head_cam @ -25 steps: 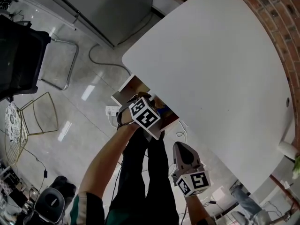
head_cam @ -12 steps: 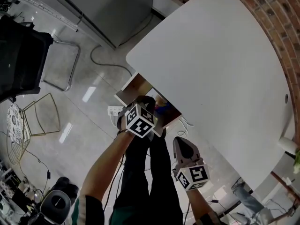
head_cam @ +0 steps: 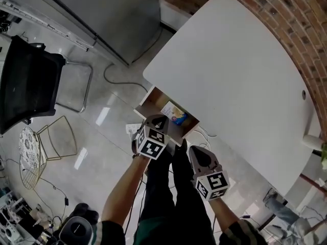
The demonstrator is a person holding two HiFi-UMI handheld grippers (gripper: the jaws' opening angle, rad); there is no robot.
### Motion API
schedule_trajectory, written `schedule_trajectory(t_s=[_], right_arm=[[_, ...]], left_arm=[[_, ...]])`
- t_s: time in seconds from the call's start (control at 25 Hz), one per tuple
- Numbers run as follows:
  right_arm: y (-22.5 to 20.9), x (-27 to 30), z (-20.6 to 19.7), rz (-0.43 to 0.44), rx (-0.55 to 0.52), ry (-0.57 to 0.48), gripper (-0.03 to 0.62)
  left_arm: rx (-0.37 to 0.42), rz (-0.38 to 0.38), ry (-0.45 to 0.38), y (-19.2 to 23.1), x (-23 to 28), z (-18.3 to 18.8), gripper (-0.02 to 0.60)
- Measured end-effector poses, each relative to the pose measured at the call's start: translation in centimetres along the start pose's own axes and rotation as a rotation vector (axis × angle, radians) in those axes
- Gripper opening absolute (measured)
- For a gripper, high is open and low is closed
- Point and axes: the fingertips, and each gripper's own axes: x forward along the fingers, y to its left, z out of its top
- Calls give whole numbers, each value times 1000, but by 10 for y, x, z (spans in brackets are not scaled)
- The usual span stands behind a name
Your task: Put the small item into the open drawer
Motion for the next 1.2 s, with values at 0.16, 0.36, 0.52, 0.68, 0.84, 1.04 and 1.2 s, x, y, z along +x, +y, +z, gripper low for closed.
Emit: schedule_trajectory(t_s=[0.16, 0.36, 0.52, 0.68, 0.84, 1.04, 1.2], right_arm=[[10, -11, 22, -3, -27, -28, 23], [19, -25, 50, -9, -41, -56, 23], [32, -37, 69, -8, -51, -81, 23], [41, -44, 85, -6, -59, -97, 23], [45, -62, 108, -11, -78, -134, 23], [48, -98, 159, -18, -124, -236, 23], [49, -122, 197, -25, -165, -318, 23]], left_arm=[[-40, 7, -62, -3, -39, 15, 14], [-48, 8, -101, -14, -74, 22, 14], [-34, 4, -118, -27, -101, 27, 14], [-5, 13, -154, -34, -129, 45, 14], [30, 19, -240, -48, -161, 75, 14], [62, 46, -319, -61, -200, 117, 14], [86, 62, -417, -65, -234, 158, 14]])
